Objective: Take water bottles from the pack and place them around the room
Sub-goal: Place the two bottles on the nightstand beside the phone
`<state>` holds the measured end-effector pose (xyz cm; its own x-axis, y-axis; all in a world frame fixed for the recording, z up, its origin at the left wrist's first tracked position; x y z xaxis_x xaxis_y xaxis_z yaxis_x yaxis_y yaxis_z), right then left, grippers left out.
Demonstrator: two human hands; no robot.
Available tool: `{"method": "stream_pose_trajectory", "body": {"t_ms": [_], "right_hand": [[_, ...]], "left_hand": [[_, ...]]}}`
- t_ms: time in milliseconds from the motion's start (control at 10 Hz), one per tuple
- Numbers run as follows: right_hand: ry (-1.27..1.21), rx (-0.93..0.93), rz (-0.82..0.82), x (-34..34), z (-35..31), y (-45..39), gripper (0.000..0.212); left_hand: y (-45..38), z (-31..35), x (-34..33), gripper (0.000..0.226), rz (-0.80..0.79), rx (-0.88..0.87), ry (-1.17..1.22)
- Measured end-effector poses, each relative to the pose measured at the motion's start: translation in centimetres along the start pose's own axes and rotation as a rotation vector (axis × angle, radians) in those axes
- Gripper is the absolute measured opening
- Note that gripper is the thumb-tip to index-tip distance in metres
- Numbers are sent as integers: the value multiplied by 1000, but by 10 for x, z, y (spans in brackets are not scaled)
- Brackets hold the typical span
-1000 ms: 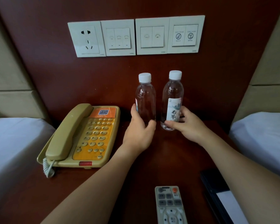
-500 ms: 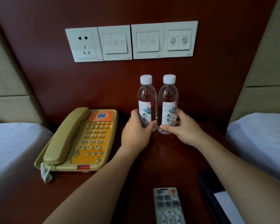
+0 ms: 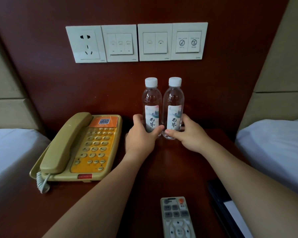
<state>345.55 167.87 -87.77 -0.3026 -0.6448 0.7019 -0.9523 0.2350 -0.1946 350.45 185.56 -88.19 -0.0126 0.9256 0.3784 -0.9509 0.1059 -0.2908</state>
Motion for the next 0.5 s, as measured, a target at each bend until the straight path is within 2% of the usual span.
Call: {"method": "stream_pose_trajectory", "body": {"t_ms": [200,300,400,500], "right_hand": [[-3,-35,-25,3,-7,2,63],[-17,-40,-75,-1,-9,3,76],[-28,-87,-3,53,-33,11,100],[-81,0,205,127,-51,26,75]], "left_hand": [[2,-1,-1,65,-23,11,22],[1,0,-1,77,-22,14,27],[1,-3,-2,95,-45,35,0],[3,-4,-3,101,-62,47,-10]]}}
Point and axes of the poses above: each hand's wrist, its own y-axis away from the middle knuckle, its own x-axis out of the back of the hand, z = x × y, the point moved 7 cm from there along -y, towards the middle knuckle, and after that the axes turned 8 degrees about y, right-handed, at the moved point
